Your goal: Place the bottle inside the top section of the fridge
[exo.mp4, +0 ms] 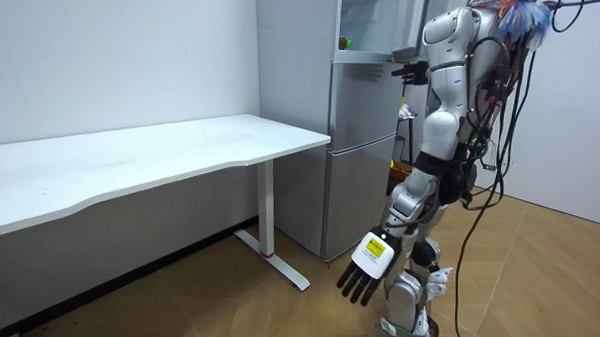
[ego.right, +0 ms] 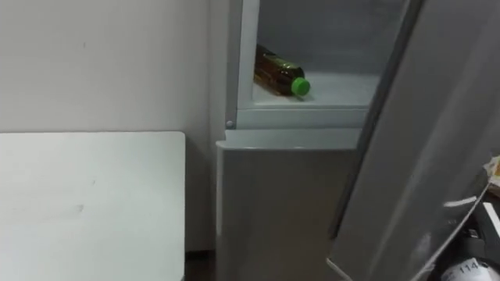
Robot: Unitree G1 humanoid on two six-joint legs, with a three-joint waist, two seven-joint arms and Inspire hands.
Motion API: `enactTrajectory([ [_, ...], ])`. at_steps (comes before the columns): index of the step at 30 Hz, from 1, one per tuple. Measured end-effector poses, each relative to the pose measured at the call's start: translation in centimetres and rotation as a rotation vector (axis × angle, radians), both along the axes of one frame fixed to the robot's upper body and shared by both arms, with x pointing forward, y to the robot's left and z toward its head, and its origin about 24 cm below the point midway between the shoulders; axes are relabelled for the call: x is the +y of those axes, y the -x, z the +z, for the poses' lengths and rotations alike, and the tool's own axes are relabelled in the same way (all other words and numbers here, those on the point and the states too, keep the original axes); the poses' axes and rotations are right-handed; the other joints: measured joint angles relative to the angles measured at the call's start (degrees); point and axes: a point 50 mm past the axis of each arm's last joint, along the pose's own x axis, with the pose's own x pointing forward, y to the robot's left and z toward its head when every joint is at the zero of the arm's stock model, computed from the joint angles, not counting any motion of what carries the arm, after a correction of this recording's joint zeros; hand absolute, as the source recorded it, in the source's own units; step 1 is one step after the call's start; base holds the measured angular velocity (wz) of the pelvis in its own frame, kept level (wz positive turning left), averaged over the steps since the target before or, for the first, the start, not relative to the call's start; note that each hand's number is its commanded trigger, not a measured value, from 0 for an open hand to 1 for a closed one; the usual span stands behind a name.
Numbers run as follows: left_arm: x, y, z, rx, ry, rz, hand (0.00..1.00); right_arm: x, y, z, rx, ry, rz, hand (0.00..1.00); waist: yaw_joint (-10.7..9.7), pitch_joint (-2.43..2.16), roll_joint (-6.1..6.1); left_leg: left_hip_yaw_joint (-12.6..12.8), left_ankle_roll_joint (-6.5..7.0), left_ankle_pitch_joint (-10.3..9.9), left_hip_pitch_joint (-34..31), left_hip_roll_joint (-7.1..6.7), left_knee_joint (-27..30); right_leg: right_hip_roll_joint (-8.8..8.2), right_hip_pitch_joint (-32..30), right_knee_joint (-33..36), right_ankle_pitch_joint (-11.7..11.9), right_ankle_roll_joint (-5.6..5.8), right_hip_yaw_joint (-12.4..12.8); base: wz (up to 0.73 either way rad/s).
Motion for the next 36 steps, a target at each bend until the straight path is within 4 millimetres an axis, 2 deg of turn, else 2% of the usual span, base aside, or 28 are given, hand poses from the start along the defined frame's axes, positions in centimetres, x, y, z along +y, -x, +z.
enactTrajectory([
  [4,0.0,0.1,0.0,0.002,0.000,0.002,0.00,0.0,0.0,0.1,0.010,0.048,0.022,0.00,1.0,-0.17,0.29,-1.0,-0.02,0.0,0.0,0.05,0.0,-0.05,0.6,-0.6,0.0,0.00,-0.8,0.10],
  [10,0.0,-0.1,0.0,-0.009,0.003,0.002,0.00,0.1,-0.1,0.1,0.013,0.055,0.047,0.00,0.9,-0.03,0.06,-1.1,-0.02,0.0,-0.2,0.05,-0.1,-0.02,0.7,-1.0,0.0,0.00,-0.8,0.00],
  [18,-0.4,0.2,-0.2,0.026,0.050,-0.034,0.00,0.0,0.0,0.1,0.022,0.091,0.088,0.00,0.8,-0.12,0.22,-0.5,-0.05,0.0,-0.7,0.19,0.0,0.04,0.5,-1.5,0.1,-0.05,-1.0,-0.02],
  [26,0.3,-0.9,-0.2,0.069,0.071,-0.091,0.00,-0.1,0.8,-0.9,0.079,0.234,0.225,0.00,1.7,-0.17,0.18,-0.4,-0.48,-0.2,0.3,1.25,0.2,1.16,2.8,-4.7,1.4,-0.61,-1.0,-0.03],
  [28,0.6,-2.1,-0.2,0.072,0.065,-0.145,0.00,0.1,1.4,-1.5,0.083,0.261,0.300,0.00,2.6,-0.12,0.18,-0.2,-0.70,-0.3,0.9,1.67,0.0,1.40,3.8,-5.6,2.1,-0.75,-0.9,-0.05],
  [32,1.3,-3.0,0.0,0.076,0.046,-0.199,0.00,1.1,2.3,-3.0,0.116,0.285,0.461,0.00,4.0,-0.05,-0.05,-0.2,-1.07,-0.5,1.4,2.10,-0.6,2.10,4.6,-6.5,2.6,-0.99,-0.8,-0.02],
  [36,1.2,-3.3,0.0,0.082,0.046,-0.224,0.00,2.1,4.2,-8.0,0.307,0.237,0.639,0.00,6.8,-0.07,-0.33,-0.8,-1.07,-0.5,2.1,1.87,-1.0,2.09,5.8,-7.7,2.8,-0.71,-1.2,0.08],
])
